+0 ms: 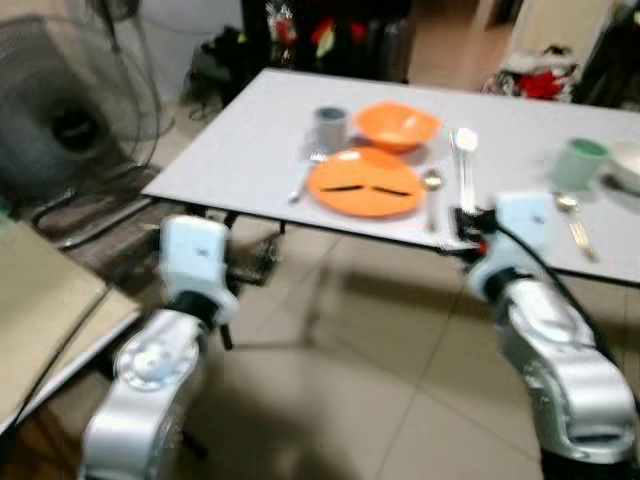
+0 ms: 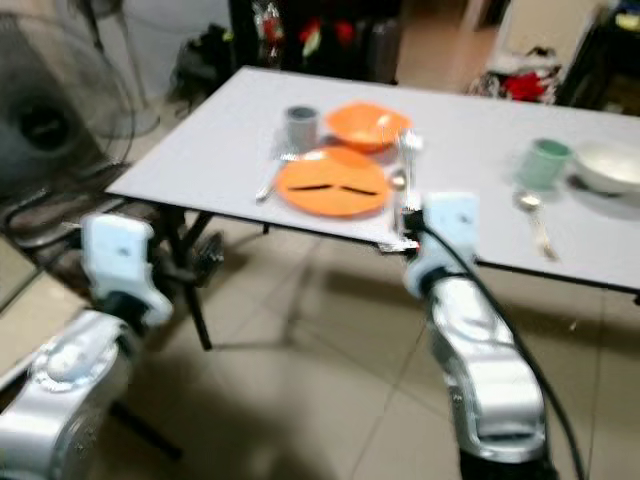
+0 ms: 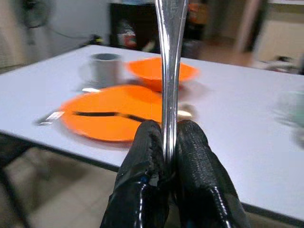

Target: Setting the table

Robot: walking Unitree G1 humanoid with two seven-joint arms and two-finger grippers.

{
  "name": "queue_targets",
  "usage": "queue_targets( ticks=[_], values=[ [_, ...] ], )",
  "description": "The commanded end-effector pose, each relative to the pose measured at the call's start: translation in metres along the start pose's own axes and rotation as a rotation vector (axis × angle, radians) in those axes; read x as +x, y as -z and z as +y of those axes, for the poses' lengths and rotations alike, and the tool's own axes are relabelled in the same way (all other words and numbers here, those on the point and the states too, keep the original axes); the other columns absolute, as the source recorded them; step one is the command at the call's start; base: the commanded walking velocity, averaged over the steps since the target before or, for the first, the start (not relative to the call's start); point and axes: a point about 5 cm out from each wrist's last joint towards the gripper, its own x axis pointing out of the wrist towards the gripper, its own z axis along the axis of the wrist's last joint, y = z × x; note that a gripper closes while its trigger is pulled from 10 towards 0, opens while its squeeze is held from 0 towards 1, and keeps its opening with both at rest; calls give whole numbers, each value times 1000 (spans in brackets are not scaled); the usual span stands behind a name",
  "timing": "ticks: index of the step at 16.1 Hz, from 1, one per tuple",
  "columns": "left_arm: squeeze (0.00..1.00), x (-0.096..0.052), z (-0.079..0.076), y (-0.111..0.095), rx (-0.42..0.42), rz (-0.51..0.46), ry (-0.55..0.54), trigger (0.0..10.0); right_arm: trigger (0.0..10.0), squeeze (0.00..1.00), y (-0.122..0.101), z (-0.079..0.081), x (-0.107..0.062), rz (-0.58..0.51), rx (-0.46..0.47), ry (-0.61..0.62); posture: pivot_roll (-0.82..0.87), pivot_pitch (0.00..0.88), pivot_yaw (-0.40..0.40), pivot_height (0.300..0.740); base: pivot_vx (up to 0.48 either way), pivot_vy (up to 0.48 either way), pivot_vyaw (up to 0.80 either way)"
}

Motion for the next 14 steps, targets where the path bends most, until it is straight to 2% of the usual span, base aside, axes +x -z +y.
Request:
queue_targets(
  ticks=[1, 9, 11, 14],
  values=[
    [0, -1, 7, 0, 13, 1, -22, 10000, 10000, 0, -5, 5, 2, -21, -4, -20, -102, 0, -4, 740, 0, -349, 0],
    [0, -1, 5, 2, 7, -1, -31, 10000, 10000, 0, -7, 7, 4, -17, -91, -46, -112, 0, -15, 740, 0, -349, 0],
    [0, 1, 7, 2, -42, -5, -59, 10000, 10000, 0, -7, 8, 3, -15, -103, -55, -116, 0, -10, 740, 0, 0, 0],
    [0, 2, 6, 3, -30, 6, -59, 10000, 10000, 0, -7, 7, 2, -17, -105, -55, -120, 0, -11, 740, 0, 0, 0]
  ],
)
